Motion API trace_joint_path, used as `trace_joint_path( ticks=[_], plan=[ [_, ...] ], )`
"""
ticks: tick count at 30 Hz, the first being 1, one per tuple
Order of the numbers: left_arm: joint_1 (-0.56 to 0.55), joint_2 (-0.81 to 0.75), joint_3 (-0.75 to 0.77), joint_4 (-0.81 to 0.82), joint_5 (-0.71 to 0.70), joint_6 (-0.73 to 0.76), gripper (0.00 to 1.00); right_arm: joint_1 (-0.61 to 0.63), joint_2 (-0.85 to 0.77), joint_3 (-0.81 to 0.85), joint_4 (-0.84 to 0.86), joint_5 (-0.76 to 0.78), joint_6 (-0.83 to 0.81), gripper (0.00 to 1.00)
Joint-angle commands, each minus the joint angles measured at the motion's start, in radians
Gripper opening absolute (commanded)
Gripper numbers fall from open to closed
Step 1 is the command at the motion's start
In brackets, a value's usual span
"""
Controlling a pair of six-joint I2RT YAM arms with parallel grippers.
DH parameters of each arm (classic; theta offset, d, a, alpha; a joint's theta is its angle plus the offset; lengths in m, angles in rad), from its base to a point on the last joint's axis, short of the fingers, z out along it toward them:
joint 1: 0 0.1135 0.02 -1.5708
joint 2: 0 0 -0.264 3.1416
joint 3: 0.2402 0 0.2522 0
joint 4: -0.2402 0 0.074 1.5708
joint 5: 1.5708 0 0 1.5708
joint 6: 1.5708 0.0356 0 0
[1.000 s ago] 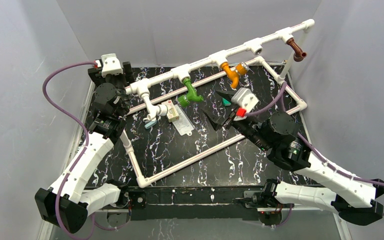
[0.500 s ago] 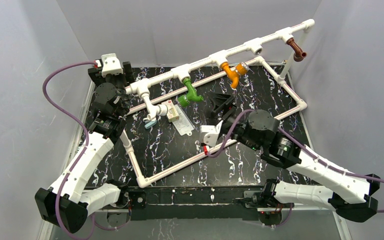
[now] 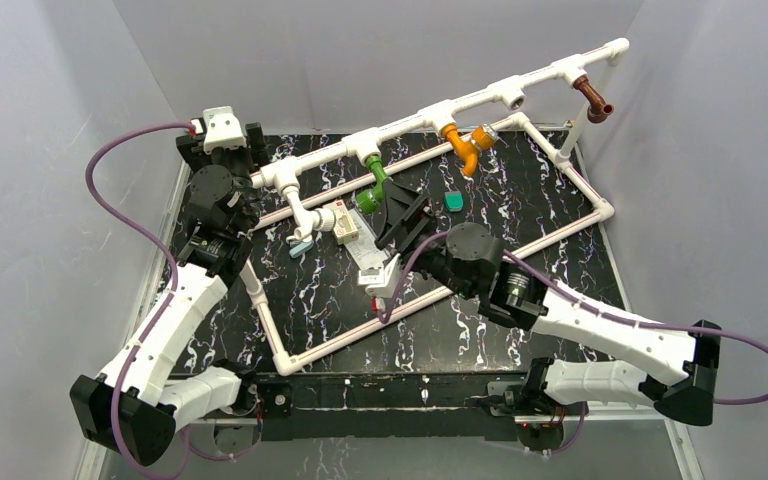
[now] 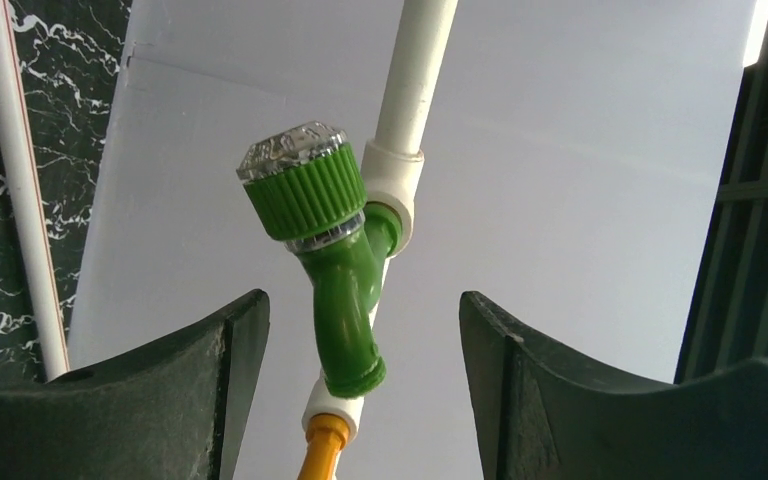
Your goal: Install the water faucets
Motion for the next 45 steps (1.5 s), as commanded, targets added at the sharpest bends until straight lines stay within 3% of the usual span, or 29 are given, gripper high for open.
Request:
trace_joint_path(
  ticks=[1, 9, 15, 22, 27, 31, 35, 45],
  plan=[
    [-0.034, 0.142, -0.147, -0.438, 0.079, -0.02, 0.74, 0.007, 0.036, 0.046, 0.108, 0.041, -0.095, 0.77],
    [-0.035, 0.136, -0.148, -0.437, 0.083, -0.023, 0.74, 0.008, 0.087, 0.033, 0.18, 0.084, -0.103, 0.78],
    [-0.035, 0.132, -0.149, -0.436, 0.085, -0.025, 0.74, 0.007, 0.11, 0.033, 0.216, 0.102, -0.095, 0.69],
    [-0.034, 0.128, -0.149, -0.435, 0.086, -0.025, 0.74, 0.007, 0.128, 0.01, 0.274, 0.121, -0.07, 0.49],
    [-0.034, 0.127, -0.149, -0.436, 0.086, -0.025, 0.74, 0.008, 0.123, -0.024, 0.329, 0.128, -0.038, 0.27],
    [-0.035, 0.128, -0.149, -0.436, 0.086, -0.025, 0.74, 0.009, 0.117, -0.059, 0.385, 0.13, 0.01, 0.02],
    [-0.033, 0.128, -0.149, -0.436, 0.086, -0.025, 0.74, 0.015, 0.119, -0.076, 0.448, 0.139, 0.145, 0.01],
    [-0.034, 0.126, -0.148, -0.437, 0.086, -0.025, 0.74, 0.039, 0.114, -0.132, 0.667, 0.134, 0.782, 0.01]
  ],
)
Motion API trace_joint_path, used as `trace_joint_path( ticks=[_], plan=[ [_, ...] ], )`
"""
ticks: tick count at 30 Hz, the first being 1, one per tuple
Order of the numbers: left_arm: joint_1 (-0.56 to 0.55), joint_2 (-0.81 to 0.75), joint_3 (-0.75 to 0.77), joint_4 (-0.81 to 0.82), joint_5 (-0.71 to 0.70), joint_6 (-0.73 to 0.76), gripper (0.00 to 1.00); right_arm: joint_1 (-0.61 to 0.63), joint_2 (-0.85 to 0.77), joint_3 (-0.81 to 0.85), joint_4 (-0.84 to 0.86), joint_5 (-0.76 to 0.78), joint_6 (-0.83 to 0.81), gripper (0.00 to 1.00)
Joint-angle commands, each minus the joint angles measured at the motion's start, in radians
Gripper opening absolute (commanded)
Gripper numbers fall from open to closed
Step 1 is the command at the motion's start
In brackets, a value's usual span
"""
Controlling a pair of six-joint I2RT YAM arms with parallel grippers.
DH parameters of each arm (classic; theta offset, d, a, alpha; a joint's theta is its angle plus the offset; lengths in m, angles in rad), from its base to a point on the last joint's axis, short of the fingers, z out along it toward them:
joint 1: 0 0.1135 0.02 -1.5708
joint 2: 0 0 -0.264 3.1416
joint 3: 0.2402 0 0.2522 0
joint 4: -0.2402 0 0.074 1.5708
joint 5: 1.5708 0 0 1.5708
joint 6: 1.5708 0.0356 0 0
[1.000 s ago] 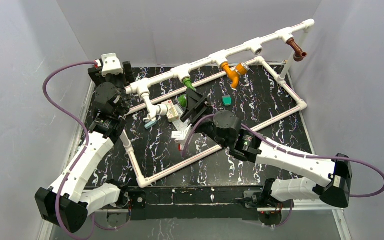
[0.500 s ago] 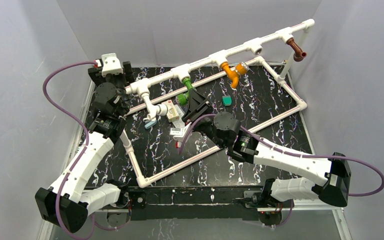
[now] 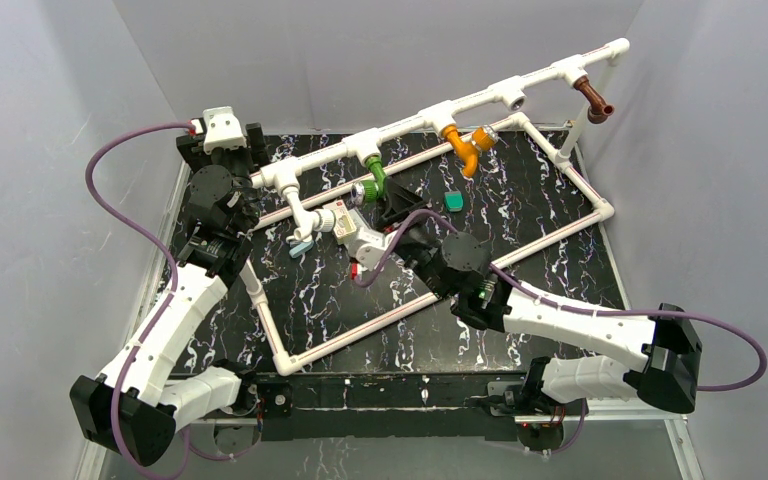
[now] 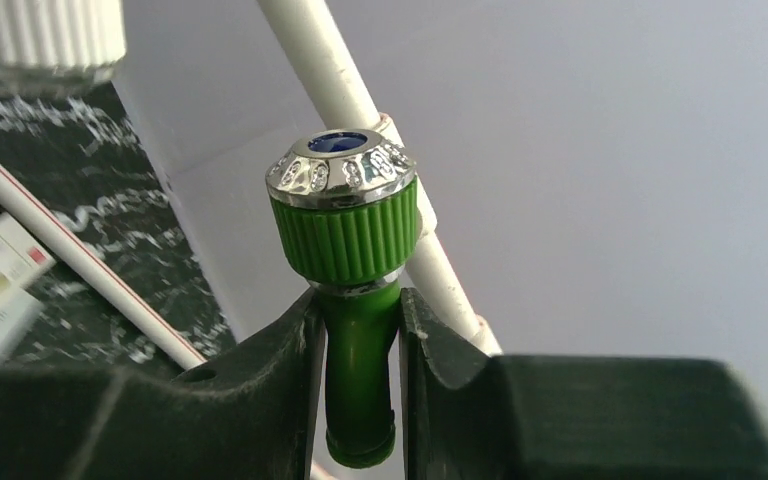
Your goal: Install the water faucets
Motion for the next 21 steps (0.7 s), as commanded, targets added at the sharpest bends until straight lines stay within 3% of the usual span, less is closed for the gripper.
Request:
trace_joint_path(
  ticks=[1, 15, 21],
  plan=[
    [-0.036, 0.127, -0.148, -0.435, 0.081, -0.024, 0.74, 0.026, -0.015, -0.018, 0.185, 0.005, 0.437, 0.01],
    [-0.035, 0.13, -0.147, -0.435, 0.08, -0.024, 0.74, 0.025, -0.022, -0.039, 0.373, 0.19, 1.429, 0.01],
    [-0.035, 0.131, -0.147, -0.437, 0.081, -0.024, 0.74, 0.025, -0.027, -0.042, 0.345, 0.305, 1.853, 0.01]
  ],
)
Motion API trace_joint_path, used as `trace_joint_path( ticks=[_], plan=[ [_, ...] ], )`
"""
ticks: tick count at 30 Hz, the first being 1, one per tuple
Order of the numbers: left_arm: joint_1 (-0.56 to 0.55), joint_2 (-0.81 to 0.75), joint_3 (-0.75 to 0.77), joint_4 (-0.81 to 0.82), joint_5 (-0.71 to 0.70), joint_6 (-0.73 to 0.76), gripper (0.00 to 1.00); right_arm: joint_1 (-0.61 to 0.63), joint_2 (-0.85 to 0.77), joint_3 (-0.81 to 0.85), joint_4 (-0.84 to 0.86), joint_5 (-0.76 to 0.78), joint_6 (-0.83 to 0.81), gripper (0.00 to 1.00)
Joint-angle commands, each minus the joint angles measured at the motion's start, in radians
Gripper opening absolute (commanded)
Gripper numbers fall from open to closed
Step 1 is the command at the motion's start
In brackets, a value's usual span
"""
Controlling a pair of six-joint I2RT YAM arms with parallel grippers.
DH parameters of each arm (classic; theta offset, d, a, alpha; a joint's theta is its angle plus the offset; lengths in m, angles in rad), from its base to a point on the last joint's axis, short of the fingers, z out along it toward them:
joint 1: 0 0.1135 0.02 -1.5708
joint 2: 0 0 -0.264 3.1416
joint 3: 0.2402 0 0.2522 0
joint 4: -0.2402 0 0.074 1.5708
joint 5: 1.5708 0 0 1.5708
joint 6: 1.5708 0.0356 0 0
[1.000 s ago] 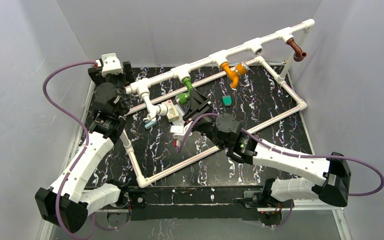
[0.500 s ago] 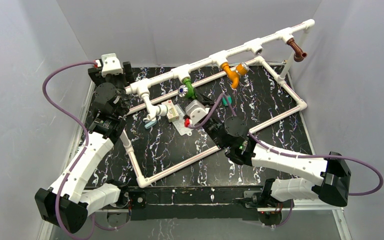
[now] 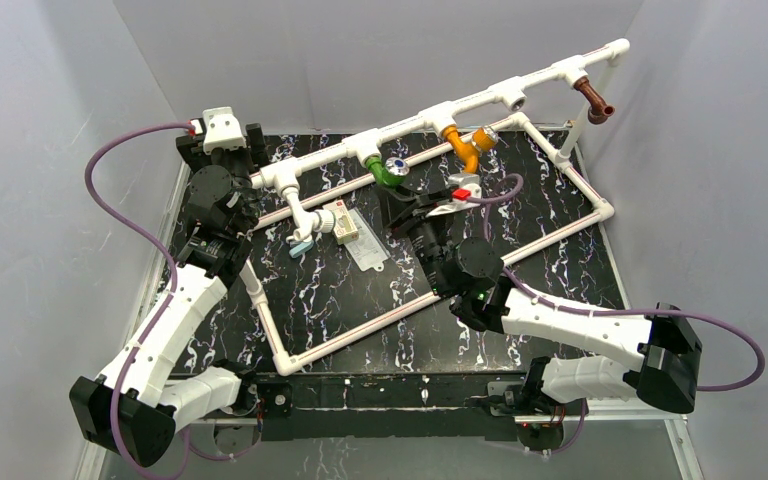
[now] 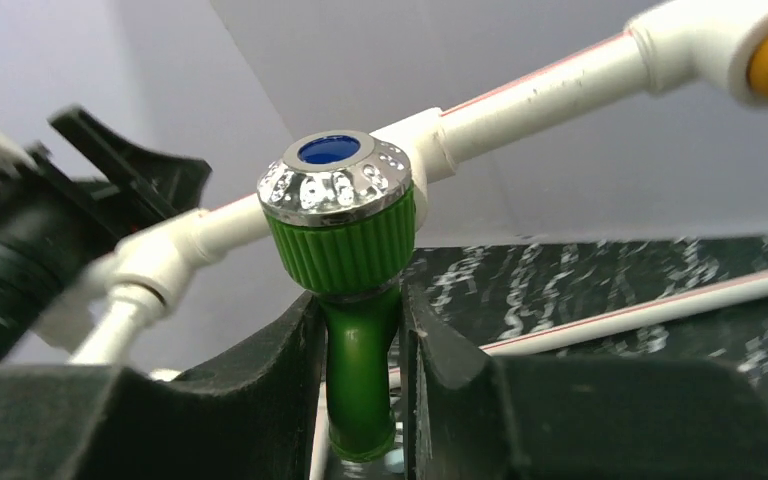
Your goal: Install the water faucets
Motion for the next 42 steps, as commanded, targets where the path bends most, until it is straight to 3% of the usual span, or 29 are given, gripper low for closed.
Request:
trace_joint_path(
  ticks=[1, 9, 17, 20, 26, 38, 42],
  plan=[
    [-0.036, 0.134, -0.147, -0.43, 0.077, -0.021, 0.74, 0.031, -0.029, 0.004, 0.081, 0.067, 0.499, 0.01],
    [-0.036, 0.134, -0.148, -0.431, 0.075, -0.019, 0.74, 0.031, -0.037, 0.031, -0.107, 0.134, 1.069, 0.01],
    [-0.036, 0.129, -0.15, -0.428, 0.074, -0.018, 0.74, 0.026, -0.053, 0.01, -0.193, 0.137, 1.452, 0.01],
    [-0.036, 0.129, -0.15, -0.428, 0.071, -0.017, 0.74, 0.027, -0.068, -0.017, -0.139, 0.128, 1.475, 0.01],
    [-0.037, 0.131, -0.149, -0.43, 0.074, -0.018, 0.74, 0.025, -0.074, 0.0, -0.197, 0.116, 1.481, 0.02],
    [-0.036, 0.132, -0.149, -0.43, 0.072, -0.016, 0.74, 0.027, -0.135, -0.038, -0.229, 0.093, 1.412, 0.5],
    [-0.035, 0.132, -0.149, -0.43, 0.071, -0.016, 0.74, 0.027, -0.153, -0.049, -0.234, 0.062, 1.382, 0.61]
  ],
)
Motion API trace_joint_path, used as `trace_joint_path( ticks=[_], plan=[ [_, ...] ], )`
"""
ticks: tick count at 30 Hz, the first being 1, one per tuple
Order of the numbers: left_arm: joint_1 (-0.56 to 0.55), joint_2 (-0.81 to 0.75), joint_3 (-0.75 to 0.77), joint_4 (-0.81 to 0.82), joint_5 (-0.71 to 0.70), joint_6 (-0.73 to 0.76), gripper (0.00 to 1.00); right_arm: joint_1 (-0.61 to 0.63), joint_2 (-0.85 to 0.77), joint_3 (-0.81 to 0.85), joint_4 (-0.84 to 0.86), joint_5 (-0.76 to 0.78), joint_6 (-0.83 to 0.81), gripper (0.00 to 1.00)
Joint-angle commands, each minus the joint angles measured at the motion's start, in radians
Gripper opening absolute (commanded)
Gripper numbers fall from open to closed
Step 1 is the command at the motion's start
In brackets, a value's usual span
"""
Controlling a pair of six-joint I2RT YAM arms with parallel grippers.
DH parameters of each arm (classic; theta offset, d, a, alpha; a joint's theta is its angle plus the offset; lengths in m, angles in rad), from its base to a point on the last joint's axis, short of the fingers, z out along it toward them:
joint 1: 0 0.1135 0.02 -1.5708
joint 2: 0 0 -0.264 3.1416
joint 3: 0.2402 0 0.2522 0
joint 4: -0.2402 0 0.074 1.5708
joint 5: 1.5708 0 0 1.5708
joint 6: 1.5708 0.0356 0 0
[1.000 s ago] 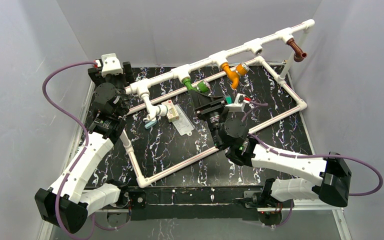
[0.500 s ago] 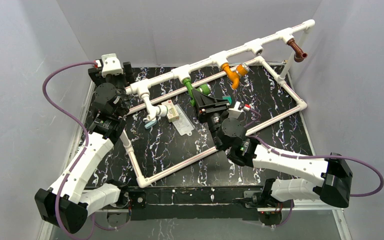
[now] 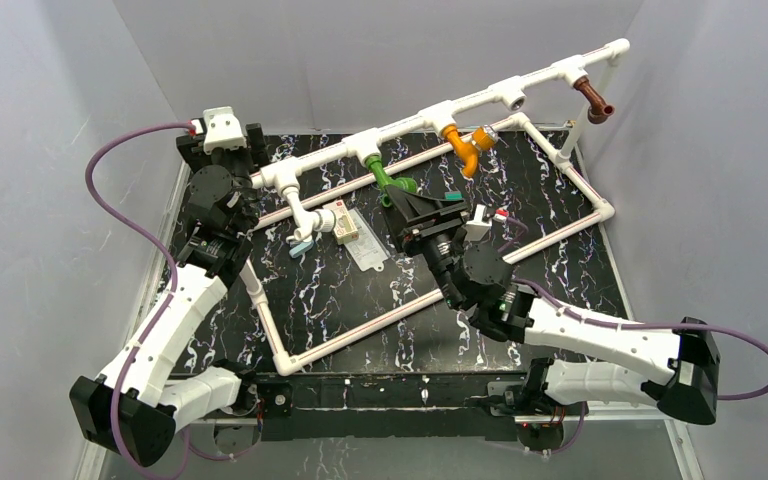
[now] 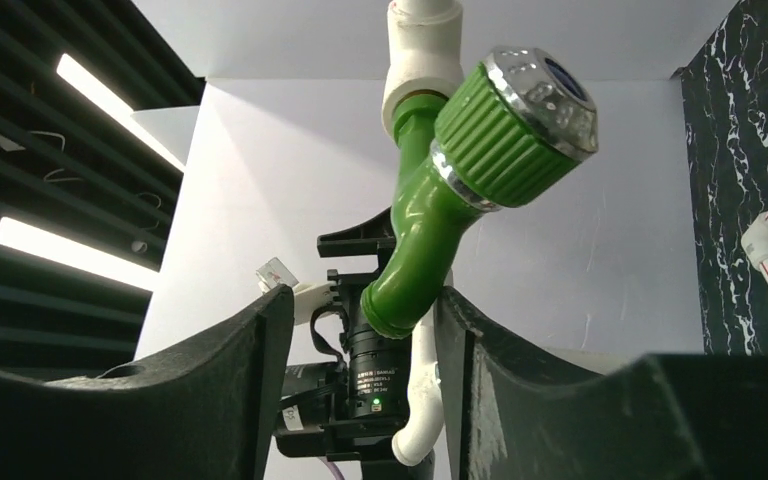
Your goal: Install the water faucets
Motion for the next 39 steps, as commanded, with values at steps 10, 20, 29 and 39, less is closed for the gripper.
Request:
trace_joint_path(
  ticks=[10, 20, 29, 39],
  plan=[
    [-0.036, 0.136, -0.149, -0.433, 0.074, -0.021, 0.74, 0.002, -0.115, -0.014, -0.079, -0.119, -0.184, 0.72],
    [-0.036, 0.142, -0.149, -0.433, 0.077, -0.024, 0.74, 0.003, -0.188, 0.048, -0.195, -0.235, -0.734, 0.72],
    [-0.036, 0.145, -0.146, -0.433, 0.08, -0.025, 0.74, 0.003, -0.212, 0.149, -0.313, -0.302, -1.416, 0.75],
    [-0.036, 0.151, -0.144, -0.434, 0.083, -0.025, 0.74, 0.003, -0.221, 0.109, -0.288, -0.418, -2.191, 0.84]
  ],
)
